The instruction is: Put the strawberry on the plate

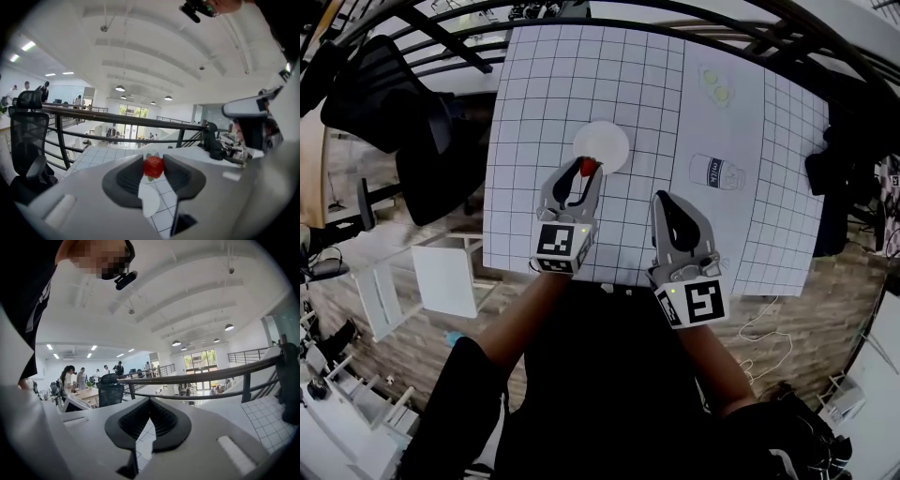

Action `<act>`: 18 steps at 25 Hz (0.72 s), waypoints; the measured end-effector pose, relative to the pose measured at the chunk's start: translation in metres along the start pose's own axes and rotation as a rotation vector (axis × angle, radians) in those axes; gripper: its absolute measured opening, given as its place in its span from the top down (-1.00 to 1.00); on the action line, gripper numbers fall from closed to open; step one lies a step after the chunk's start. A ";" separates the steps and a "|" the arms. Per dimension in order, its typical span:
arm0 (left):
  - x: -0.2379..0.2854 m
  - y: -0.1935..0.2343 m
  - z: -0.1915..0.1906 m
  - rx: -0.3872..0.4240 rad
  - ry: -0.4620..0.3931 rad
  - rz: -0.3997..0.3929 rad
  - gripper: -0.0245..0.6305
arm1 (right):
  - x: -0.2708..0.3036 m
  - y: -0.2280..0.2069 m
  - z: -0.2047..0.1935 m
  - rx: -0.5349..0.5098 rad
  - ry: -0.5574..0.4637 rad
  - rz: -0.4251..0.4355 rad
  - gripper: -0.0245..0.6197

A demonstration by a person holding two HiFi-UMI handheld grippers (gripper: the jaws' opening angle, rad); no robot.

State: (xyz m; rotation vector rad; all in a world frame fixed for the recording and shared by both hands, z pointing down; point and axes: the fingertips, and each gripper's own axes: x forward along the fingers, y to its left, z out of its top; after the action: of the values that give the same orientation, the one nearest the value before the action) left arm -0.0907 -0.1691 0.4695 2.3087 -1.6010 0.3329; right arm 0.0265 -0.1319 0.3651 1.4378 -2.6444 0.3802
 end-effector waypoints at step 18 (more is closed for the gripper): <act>0.089 0.037 -0.109 -0.024 0.291 0.046 0.51 | 0.041 -0.048 -0.006 0.033 0.020 -0.028 0.93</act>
State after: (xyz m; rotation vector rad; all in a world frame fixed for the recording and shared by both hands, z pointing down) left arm -0.0962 -0.2166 0.6065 2.0940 -1.5043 0.6253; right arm 0.0441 -0.1884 0.3875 1.4704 -2.6113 0.4347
